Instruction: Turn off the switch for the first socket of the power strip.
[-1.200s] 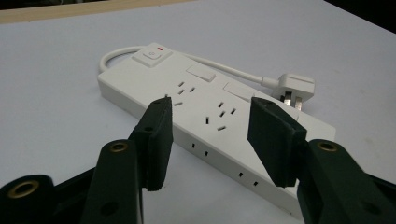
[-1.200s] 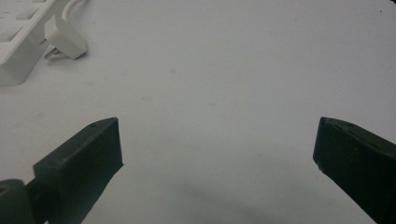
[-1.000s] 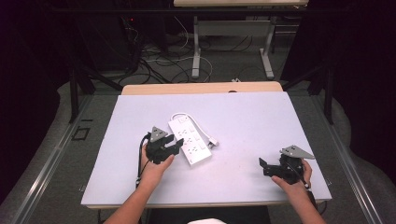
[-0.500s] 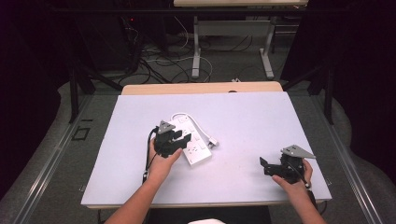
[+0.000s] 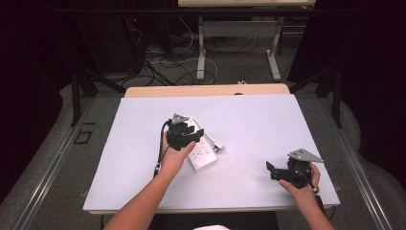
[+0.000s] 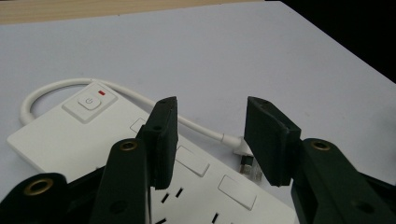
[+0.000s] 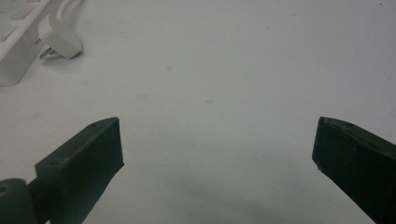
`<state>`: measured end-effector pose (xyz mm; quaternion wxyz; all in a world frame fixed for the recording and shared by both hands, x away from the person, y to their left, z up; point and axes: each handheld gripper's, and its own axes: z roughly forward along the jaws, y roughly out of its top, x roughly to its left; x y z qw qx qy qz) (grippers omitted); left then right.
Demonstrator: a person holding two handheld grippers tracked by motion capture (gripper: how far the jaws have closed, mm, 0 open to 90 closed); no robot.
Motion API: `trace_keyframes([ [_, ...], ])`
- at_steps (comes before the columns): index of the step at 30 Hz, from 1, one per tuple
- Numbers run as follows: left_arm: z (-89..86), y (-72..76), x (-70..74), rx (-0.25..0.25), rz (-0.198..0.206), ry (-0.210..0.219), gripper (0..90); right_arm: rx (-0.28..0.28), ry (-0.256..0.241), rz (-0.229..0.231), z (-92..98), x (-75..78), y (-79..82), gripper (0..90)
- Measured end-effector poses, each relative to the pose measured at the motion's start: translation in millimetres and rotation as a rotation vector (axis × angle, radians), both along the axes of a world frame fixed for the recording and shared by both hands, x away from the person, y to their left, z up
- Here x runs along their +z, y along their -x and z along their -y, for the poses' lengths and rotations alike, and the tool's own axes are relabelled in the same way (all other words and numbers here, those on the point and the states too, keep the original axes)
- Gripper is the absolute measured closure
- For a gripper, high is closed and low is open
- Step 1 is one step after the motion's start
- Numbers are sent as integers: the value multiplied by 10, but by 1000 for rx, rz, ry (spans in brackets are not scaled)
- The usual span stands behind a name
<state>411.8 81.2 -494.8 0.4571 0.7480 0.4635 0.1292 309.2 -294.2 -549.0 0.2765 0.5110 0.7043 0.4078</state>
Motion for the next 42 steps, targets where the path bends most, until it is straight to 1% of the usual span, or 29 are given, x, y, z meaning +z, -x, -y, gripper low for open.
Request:
trace_keyframes([
  [2,7,-10,4,-1,-1,-2,548,2,0,-2,-2,0,0,13],
  [3,29,-41,12,-2,-5,-15,548,7,-2,-7,-3,1,1,14],
  [5,44,-61,17,-3,-6,-18,548,7,-2,-8,-4,1,0,14],
  [7,69,-89,28,-7,-11,-24,550,10,5,-5,-3,-1,-3,14],
  [9,108,-126,43,-11,-11,-43,551,12,4,-6,-3,-4,-5,16],
  [11,140,-153,46,-12,-18,-46,557,12,3,-9,-1,-5,-6,20],
  [12,143,-172,48,-20,-12,-63,560,10,-2,-13,-5,-5,-3,20],
  [13,143,-172,48,-20,-12,-63,565,9,2,-15,-3,-3,-1,20],
  [14,165,-198,47,-24,-15,-75,578,9,1,-14,-2,-4,-2,21],
  [18,202,-227,39,-24,-23,-96,598,14,-2,-11,0,-9,-8,24],
  [19,214,-234,32,-24,-27,-95,618,11,-6,-15,-3,-10,-7,28],
  [20,224,-239,27,-23,-28,-97,618,11,-6,-15,-3,-10,-7,28],
  [21,239,-251,16,-25,-26,-105,637,13,-7,-16,-2,-12,-9,29],
  [22,258,-265,-1,-23,-35,-120,644,16,-4,-14,1,-12,-11,31],
  [25,273,-280,-21,-20,-44,-130,669,14,-6,-18,-4,-15,-11,33],
  [26,275,-295,-32,-24,-46,-144,669,14,-7,-19,-4,-15,-11,34],
  [27,281,-304,-43,-22,-50,-147,673,14,-7,-19,-5,-16,-11,34],
  [29,293,-323,-62,-13,-67,-153,695,14,-6,-19,-4,-18,-11,35],
  [30,296,-349,-77,-10,-75,-165,704,14,-5,-19,-1,-19,-13,35],
  [33,299,-373,-88,-8,-85,-170,724,11,0,-23,5,-18,-13,36],
  [34,302,-383,-92,-6,-94,-171,730,6,-2,-14,2,-25,-17,38],
  [35,303,-394,-97,-4,-98,-178,730,6,-2,-14,2,-25,-17,38],
  [36,312,-402,-106,4,-102,-173,744,7,0,-13,5,-25,-18,41],
  [38,314,-423,-119,1,-105,-184,752,14,-4,-23,10,-22,-17,42],
  [42,317,-455,-149,18,-122,-197,784,18,-4,-27,10,-28,-22,48],
])
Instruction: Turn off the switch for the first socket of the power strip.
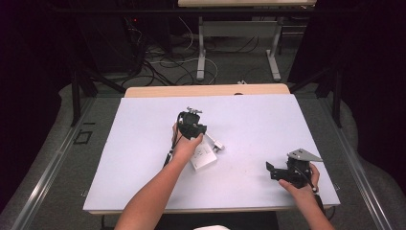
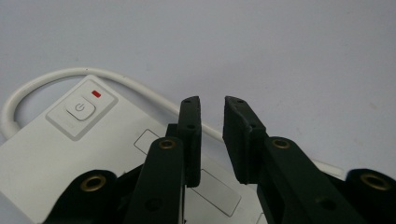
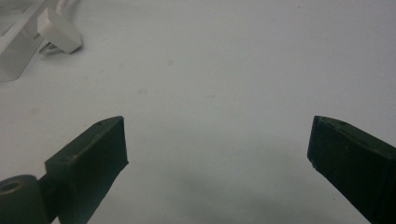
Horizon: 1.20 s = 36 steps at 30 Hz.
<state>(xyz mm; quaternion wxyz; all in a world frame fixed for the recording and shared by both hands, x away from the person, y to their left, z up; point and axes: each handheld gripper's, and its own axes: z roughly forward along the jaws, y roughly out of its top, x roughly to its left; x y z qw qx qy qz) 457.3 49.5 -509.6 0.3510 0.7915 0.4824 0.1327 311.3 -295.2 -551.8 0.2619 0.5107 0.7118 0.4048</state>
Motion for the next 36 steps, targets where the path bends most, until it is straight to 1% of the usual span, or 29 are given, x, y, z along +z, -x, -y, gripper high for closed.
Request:
trace_keyframes([
  [2,-3,-15,-18,4,-8,-11,799,-1,0,-2,-5,-2,-1,49],
  [3,-5,-25,-29,6,-4,-15,807,-1,-1,-4,-8,-3,0,49],
  [4,-17,-37,-39,7,-16,-22,813,-1,-2,-5,-8,-3,1,49],
  [5,-17,-37,-39,7,-16,-22,820,0,0,-2,-5,-4,-2,50],
  [7,-25,-44,-52,22,-37,-32,831,0,-1,-2,-3,-3,-2,51],
  [11,-36,-60,-69,19,-47,-38,866,-1,-5,-7,-4,-6,-4,52],
  [12,-41,-66,-73,12,-47,-42,873,-1,-5,-8,-3,-6,-4,52],
  [17,-30,-74,-97,24,-62,-53,898,1,-5,-12,-2,-6,-3,53],
  [18,-33,-81,-102,15,-63,-63,900,0,-5,-11,-3,-9,-5,53],
  [22,-44,-109,-124,23,-66,-76,900,4,-2,-12,2,-12,-8,55],
  [28,-61,-116,-125,32,-75,-76,900,5,-1,-13,12,-12,-10,59],
  [36,-64,-110,-125,30,-74,-79,900,2,-4,-11,11,-16,-14,61],
])
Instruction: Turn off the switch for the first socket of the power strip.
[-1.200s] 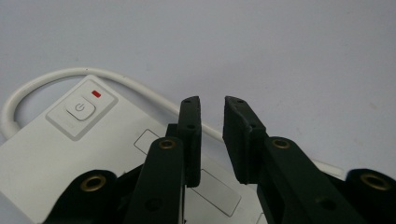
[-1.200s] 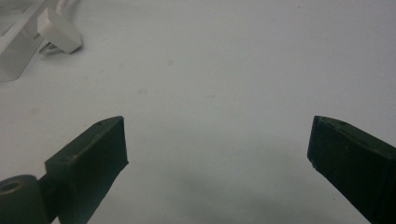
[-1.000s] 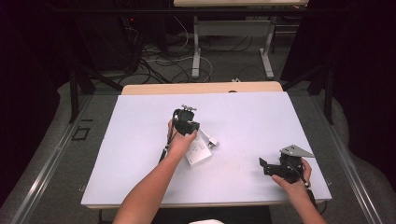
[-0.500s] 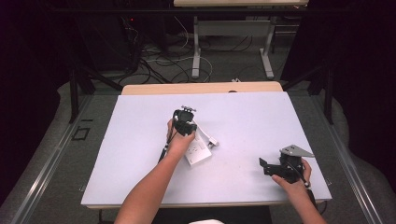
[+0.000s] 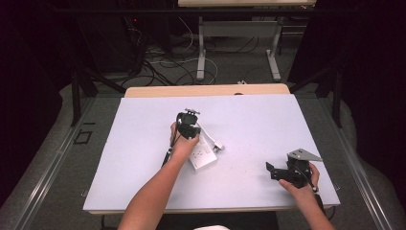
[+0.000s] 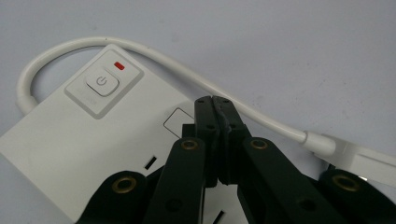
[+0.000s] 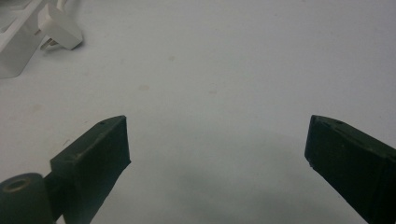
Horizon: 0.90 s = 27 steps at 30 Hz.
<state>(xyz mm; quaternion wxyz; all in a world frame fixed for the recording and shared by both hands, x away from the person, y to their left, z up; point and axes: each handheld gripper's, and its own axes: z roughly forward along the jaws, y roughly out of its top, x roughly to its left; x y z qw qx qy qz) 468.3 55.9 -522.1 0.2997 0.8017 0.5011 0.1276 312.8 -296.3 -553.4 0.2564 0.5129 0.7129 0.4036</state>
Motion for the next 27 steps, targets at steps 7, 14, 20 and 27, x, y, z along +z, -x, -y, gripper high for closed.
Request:
trace_keyframes([
  [7,-9,-3,1,1,-6,5,900,0,-9,-6,-1,0,1,63],
  [14,-10,-3,-2,4,-4,12,900,-7,-14,9,-10,-11,-8,66],
  [20,-2,7,-5,5,0,7,900,-3,-11,-5,-2,-1,-2,66],
  [27,8,36,-39,-13,-7,31,900,5,-15,-12,2,-1,-1,66],
])
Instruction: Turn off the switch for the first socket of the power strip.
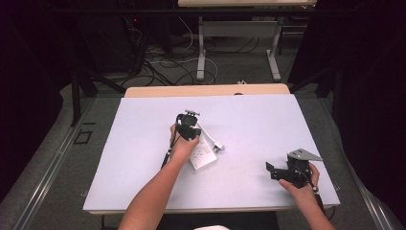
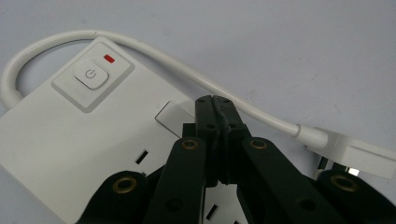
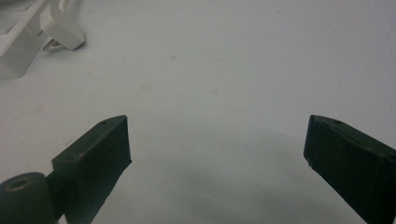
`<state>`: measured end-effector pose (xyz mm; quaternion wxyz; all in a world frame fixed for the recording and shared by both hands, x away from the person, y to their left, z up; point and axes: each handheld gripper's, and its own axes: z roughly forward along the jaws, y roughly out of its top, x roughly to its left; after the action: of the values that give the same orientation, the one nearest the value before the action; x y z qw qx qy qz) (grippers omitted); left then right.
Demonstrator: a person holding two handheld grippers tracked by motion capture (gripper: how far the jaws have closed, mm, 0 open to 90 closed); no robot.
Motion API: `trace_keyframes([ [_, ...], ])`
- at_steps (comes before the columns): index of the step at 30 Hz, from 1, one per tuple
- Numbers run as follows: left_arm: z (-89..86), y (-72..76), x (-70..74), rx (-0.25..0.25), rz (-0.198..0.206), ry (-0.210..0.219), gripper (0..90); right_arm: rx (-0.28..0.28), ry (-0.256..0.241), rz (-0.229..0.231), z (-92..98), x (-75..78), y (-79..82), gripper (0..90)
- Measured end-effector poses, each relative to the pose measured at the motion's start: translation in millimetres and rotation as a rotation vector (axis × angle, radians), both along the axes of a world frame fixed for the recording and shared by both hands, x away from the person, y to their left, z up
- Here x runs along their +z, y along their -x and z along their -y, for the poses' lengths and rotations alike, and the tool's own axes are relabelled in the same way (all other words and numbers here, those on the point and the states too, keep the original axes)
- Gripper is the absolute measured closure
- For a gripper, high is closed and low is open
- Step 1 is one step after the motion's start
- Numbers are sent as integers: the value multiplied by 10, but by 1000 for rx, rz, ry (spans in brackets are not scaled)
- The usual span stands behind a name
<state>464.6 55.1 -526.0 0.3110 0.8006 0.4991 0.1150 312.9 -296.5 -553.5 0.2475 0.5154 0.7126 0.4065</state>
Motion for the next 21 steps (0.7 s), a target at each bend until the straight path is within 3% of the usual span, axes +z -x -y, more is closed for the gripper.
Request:
trace_keyframes([
  [14,6,-4,1,-5,6,-7,900,-3,-4,-3,3,1,7,66],
  [21,14,-18,-7,0,8,9,900,-13,-8,-1,38,0,5,66],
])
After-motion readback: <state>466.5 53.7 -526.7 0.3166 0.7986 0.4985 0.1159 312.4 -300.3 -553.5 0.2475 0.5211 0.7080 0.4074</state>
